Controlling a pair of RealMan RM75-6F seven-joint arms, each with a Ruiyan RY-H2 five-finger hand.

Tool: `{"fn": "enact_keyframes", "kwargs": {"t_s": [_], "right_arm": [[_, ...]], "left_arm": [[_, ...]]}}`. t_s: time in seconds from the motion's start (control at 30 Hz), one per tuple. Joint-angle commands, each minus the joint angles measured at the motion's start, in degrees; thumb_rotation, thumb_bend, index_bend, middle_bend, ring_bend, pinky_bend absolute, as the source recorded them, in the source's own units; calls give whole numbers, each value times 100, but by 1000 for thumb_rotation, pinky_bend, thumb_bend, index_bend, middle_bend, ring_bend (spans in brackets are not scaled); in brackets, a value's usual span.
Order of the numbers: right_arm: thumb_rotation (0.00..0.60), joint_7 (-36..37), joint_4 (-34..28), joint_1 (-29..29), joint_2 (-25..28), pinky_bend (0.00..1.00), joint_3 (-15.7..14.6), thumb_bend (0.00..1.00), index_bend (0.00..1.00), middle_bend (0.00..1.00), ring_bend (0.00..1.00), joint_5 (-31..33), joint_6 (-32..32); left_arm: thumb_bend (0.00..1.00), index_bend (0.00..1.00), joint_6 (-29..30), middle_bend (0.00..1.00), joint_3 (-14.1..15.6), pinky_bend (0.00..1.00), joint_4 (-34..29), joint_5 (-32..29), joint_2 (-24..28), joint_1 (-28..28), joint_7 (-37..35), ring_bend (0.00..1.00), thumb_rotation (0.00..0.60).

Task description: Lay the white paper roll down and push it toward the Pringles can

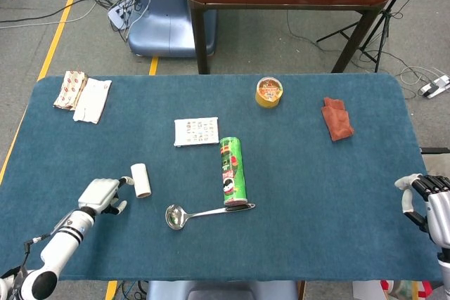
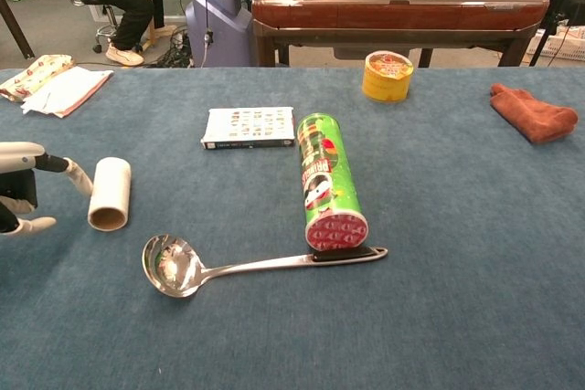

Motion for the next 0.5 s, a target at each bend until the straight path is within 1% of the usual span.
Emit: {"fn": "enact_keyframes", "kwargs": {"t_s": [0.03,0.5], "right_arm": [[600,5,1,3,1,484,1,658,503,535,492,0,-5],[600,20,1,3,10,484,8,658,503,535,492,9,-7]], "left_arm": [[429,294,20,1000,-3,1000,-37,0,-7,-25,7,967,600],[429,295,120,1000,-48,1000,-267,-60,-127,-249,209,967,600]]}}
